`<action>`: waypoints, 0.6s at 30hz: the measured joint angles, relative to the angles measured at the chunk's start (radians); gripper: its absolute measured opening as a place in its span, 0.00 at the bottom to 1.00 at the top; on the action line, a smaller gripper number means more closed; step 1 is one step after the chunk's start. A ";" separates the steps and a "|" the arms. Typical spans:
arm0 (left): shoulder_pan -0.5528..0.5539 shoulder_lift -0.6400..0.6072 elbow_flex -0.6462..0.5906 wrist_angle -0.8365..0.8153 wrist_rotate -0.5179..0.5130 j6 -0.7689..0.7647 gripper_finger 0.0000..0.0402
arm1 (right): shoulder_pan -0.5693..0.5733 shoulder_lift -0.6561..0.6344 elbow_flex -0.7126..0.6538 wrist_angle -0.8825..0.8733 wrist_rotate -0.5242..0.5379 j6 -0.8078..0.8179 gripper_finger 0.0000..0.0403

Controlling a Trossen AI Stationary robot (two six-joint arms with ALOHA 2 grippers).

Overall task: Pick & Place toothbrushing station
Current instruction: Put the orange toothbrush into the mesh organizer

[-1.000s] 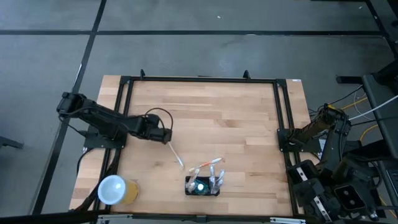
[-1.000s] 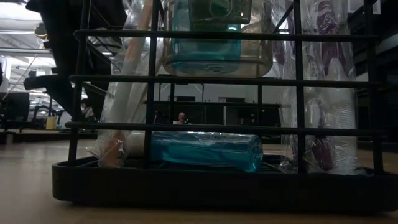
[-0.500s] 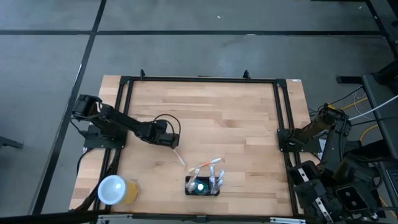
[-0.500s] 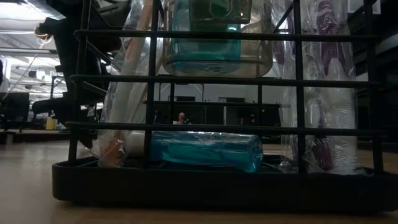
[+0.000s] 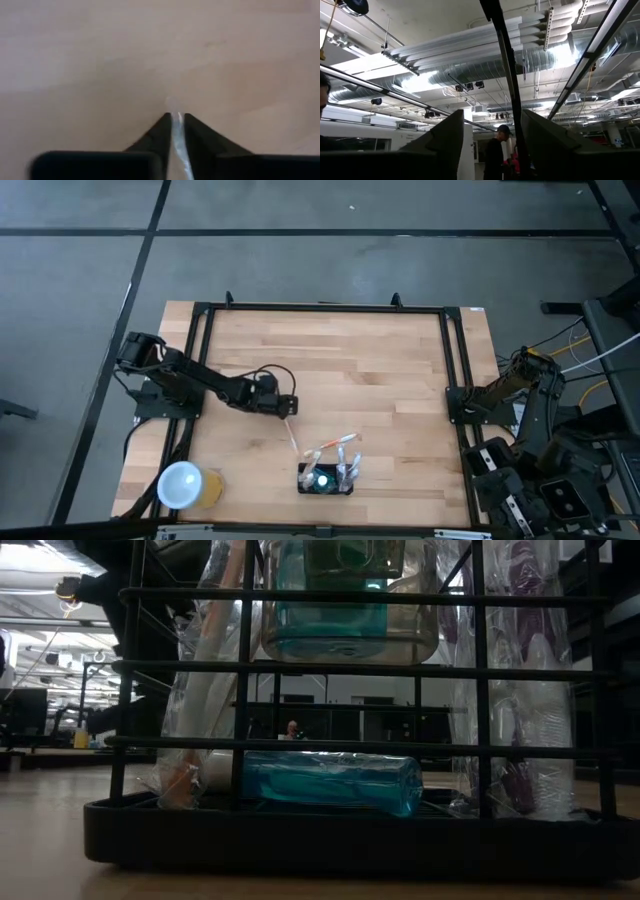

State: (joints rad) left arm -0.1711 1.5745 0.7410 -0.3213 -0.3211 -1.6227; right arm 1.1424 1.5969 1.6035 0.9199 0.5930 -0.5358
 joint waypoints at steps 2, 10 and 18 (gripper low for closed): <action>0.004 -0.001 0.000 0.029 -0.032 0.013 0.04 | 0.002 0.000 0.000 0.000 0.001 0.000 0.50; 0.025 -0.045 -0.002 0.268 -0.141 0.185 0.01 | 0.017 0.000 0.000 0.009 0.001 -0.001 0.50; -0.048 -0.250 0.002 0.534 -0.286 0.483 0.00 | 0.018 0.000 0.000 0.016 0.003 -0.003 0.50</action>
State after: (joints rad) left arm -0.2193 1.3248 0.7426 0.2124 -0.6071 -1.1396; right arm 1.1606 1.5967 1.6035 0.9356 0.5961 -0.5391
